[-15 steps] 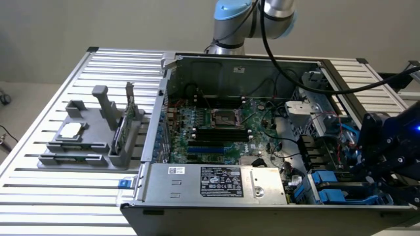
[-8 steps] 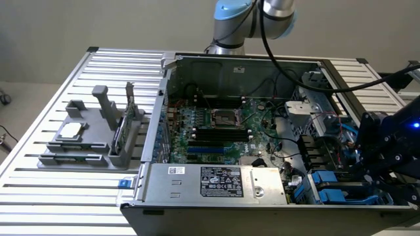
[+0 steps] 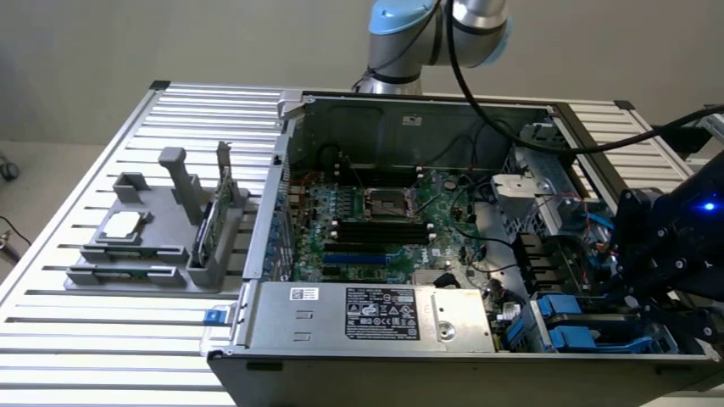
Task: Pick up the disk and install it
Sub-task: 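Insert the first disk wire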
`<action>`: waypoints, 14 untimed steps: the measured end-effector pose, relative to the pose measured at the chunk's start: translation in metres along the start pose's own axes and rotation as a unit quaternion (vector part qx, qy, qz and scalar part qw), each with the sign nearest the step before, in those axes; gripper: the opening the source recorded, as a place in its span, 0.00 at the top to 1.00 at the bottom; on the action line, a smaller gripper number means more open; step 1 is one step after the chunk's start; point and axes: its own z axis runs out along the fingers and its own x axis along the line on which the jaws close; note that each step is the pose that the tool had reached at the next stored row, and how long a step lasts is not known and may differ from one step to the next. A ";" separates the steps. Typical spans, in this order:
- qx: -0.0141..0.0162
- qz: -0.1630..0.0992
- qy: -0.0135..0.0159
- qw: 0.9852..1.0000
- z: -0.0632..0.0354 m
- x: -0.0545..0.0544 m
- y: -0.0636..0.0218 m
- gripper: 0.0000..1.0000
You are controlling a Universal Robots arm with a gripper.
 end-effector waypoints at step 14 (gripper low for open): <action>-0.008 0.002 -0.008 1.000 0.0029 0.003 0.0001 0.84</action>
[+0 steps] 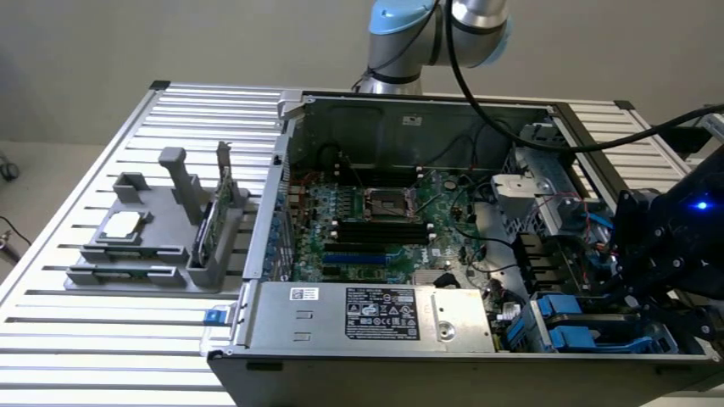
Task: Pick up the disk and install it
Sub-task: 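Insert the first disk wire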
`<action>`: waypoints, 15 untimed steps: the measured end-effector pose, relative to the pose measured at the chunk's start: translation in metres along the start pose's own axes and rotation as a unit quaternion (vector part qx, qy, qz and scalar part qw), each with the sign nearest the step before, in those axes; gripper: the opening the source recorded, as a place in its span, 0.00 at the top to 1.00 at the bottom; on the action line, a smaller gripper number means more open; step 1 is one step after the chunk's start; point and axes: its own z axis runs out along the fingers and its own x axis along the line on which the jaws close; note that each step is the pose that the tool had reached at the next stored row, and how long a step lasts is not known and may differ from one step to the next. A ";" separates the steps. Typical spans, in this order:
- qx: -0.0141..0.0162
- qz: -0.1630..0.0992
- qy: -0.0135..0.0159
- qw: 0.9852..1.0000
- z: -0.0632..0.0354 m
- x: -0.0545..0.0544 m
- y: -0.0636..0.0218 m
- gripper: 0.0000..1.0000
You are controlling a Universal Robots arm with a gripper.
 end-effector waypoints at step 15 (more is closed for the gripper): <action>-0.002 0.013 -0.001 1.000 0.0012 0.000 -0.0001 0.84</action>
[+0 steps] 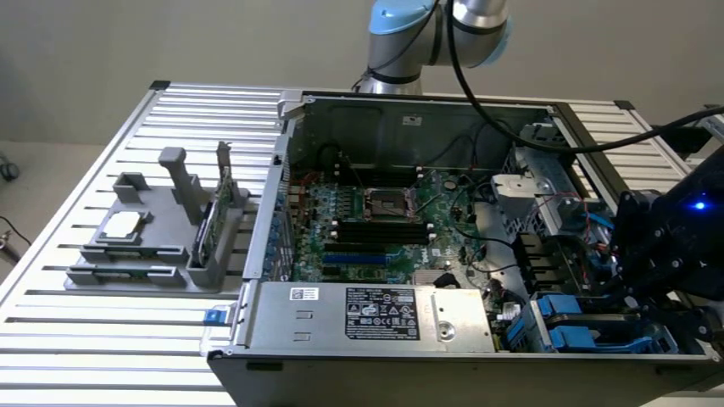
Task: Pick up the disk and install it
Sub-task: 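Insert the first disk wire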
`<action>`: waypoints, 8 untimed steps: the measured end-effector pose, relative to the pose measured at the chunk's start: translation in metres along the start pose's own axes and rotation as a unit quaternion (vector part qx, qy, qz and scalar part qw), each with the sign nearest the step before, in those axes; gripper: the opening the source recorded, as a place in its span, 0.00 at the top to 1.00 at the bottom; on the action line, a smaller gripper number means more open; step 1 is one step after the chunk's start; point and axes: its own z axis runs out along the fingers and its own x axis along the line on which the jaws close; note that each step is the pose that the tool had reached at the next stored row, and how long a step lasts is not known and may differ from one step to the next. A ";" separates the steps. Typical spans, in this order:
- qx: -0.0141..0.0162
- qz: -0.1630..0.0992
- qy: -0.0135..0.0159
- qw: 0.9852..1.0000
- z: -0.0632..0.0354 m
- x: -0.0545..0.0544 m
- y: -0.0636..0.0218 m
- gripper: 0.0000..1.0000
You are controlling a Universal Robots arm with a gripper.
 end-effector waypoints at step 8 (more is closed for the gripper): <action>-0.002 0.013 0.000 1.000 0.0002 0.000 0.0000 0.84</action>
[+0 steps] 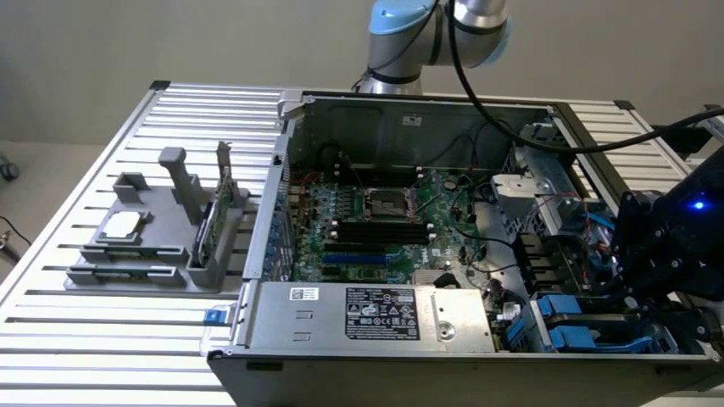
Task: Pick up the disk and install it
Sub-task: 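Insert the first disk wire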
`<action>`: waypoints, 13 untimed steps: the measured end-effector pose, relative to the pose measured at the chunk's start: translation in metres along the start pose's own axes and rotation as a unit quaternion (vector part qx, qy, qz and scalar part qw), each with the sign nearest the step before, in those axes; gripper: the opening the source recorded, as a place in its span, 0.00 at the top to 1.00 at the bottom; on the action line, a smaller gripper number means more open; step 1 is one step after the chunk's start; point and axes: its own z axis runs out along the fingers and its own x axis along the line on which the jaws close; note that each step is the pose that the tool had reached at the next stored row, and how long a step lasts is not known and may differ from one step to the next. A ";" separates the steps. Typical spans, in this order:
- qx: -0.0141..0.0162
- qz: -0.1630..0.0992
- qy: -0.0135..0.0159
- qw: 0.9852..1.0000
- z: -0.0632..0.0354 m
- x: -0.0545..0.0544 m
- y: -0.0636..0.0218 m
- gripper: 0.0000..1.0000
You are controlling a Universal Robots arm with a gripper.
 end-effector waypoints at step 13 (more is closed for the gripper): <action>-0.006 0.045 -0.002 0.999 -0.0001 0.000 -0.0009 0.84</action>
